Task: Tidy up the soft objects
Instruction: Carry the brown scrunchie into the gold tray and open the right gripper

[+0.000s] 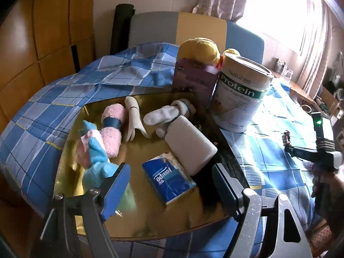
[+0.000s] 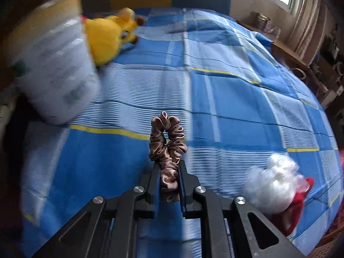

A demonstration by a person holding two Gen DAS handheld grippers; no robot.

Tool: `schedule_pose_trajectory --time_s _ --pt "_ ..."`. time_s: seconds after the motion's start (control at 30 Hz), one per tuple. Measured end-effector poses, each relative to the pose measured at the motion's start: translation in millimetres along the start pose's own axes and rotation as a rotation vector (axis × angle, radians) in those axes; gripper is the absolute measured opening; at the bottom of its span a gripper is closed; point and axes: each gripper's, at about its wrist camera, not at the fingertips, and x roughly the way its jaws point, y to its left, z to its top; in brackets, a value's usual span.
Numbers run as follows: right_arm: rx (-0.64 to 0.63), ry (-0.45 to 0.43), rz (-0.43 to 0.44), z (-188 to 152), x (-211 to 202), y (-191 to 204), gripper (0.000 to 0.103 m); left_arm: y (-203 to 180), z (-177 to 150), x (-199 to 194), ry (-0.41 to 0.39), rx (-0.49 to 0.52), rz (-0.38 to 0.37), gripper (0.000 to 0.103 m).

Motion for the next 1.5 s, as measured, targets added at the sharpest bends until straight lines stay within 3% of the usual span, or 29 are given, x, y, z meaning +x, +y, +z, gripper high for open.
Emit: schedule_pose_trajectory --time_s 0.23,0.53,0.7,0.87,0.97,1.0,1.07,1.2,1.5 --pt "-0.078 -0.073 0.179 -5.7 -40.4 56.2 0.013 10.5 -2.6 -1.5 -0.002 -0.029 0.009 0.079" --pt "-0.238 -0.090 0.424 -7.3 -78.9 147.2 0.013 41.4 -2.3 -7.1 -0.022 -0.102 0.048 0.079" --pt "-0.331 -0.051 0.556 -8.4 -84.7 210.9 0.013 84.3 3.7 -17.9 -0.061 -0.189 0.136 0.079" --pt "-0.401 0.002 0.621 -9.2 -73.6 270.5 0.016 122.5 -0.4 -23.3 -0.068 -0.270 0.210 0.079" --pt "-0.391 0.061 0.667 -9.8 -59.2 291.6 0.024 134.3 -5.0 -23.5 -0.060 -0.293 0.227 0.079" --pt "-0.386 0.078 0.677 -10.6 -54.4 297.2 0.033 136.0 -6.3 -23.6 -0.058 -0.298 0.228 0.079" --pt "-0.377 0.105 0.684 -14.2 -48.8 302.9 0.041 135.5 -7.4 -22.5 -0.054 -0.296 0.221 0.079" --pt "-0.350 0.107 0.692 -17.6 -48.8 298.5 0.043 124.2 -6.6 -19.6 -0.052 -0.271 0.193 0.079" --pt "-0.288 -0.018 0.644 -11.5 -81.3 240.7 0.043 83.1 -1.9 -15.3 -0.038 -0.177 0.121 0.079"
